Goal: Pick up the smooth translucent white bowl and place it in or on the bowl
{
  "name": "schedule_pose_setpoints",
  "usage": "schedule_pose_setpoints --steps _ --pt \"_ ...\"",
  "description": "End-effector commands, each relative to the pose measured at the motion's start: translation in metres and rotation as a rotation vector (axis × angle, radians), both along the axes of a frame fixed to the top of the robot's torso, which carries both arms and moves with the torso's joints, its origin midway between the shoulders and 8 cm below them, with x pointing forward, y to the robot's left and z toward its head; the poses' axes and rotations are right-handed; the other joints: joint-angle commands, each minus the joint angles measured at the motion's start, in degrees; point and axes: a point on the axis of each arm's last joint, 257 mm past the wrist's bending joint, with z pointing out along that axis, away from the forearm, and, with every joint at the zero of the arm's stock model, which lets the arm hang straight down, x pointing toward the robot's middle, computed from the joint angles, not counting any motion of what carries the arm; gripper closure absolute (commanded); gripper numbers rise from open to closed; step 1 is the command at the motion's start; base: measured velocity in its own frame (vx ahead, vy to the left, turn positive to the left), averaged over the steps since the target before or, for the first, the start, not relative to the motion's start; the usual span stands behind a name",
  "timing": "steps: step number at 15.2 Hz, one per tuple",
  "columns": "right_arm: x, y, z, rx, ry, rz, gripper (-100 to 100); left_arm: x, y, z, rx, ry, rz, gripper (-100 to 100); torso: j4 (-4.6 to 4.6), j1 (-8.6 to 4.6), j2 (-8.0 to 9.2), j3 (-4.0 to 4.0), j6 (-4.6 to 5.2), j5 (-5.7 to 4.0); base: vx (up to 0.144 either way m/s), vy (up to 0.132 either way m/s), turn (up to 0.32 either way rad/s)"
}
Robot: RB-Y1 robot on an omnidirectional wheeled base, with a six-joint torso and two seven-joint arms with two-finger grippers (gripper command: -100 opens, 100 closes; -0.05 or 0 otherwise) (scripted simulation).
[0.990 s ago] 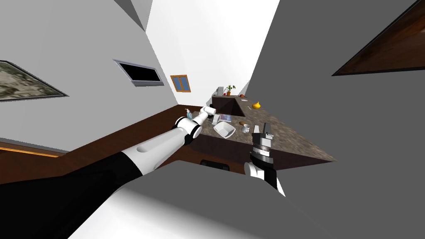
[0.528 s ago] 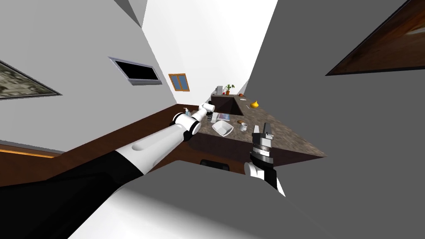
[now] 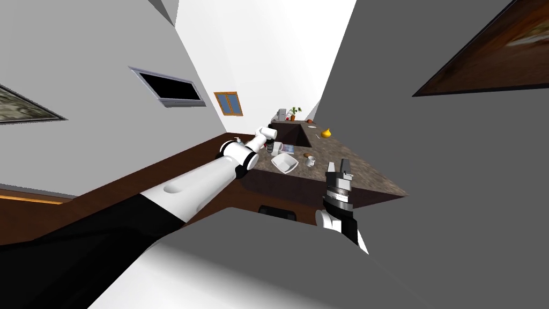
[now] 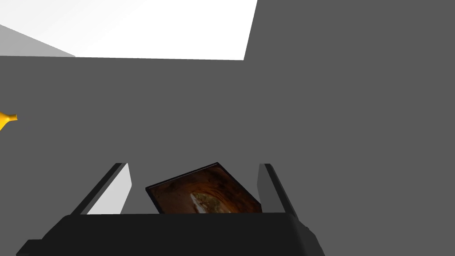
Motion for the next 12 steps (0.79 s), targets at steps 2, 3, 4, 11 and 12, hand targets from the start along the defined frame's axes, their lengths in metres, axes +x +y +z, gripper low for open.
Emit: schedule_pose_setpoints --steps 2,3,4,11,12 --pt "0.000 0.000 0.000 0.000 0.000 0.000 0 -0.004 -0.004 0.020 -0.007 0.012 0.005 100 0.05 -0.19 0.20 0.13 0.13 -0.04 -0.092 -0.079 -0.055" --pt "0.000 0.000 0.000 0.000 0.000 0.000 0 -0.004 -0.003 0.026 -0.009 0.014 0.008 100 0.09 -0.38 0.45 0.27 0.26 -0.08 -0.091 -0.082 -0.064" --pt "0.000 0.000 0.000 0.000 0.000 0.000 0 -0.005 -0.003 0.033 -0.010 0.015 0.011 100 0.14 -0.60 0.66 0.40 0.40 -0.13 -0.089 -0.085 -0.052" --pt "0.000 0.000 0.000 0.000 0.000 0.000 0 -0.007 -0.003 0.047 -0.014 0.019 0.018 100 0.44 -1.36 1.52 0.99 0.89 -0.33 -0.036 -0.039 -0.026" --pt "0.000 0.000 0.000 0.000 0.000 0.000 0 -0.008 -0.002 0.053 -0.015 0.021 0.021 100 0.45 -1.38 1.58 1.02 0.90 -0.34 -0.043 -0.052 -0.019"
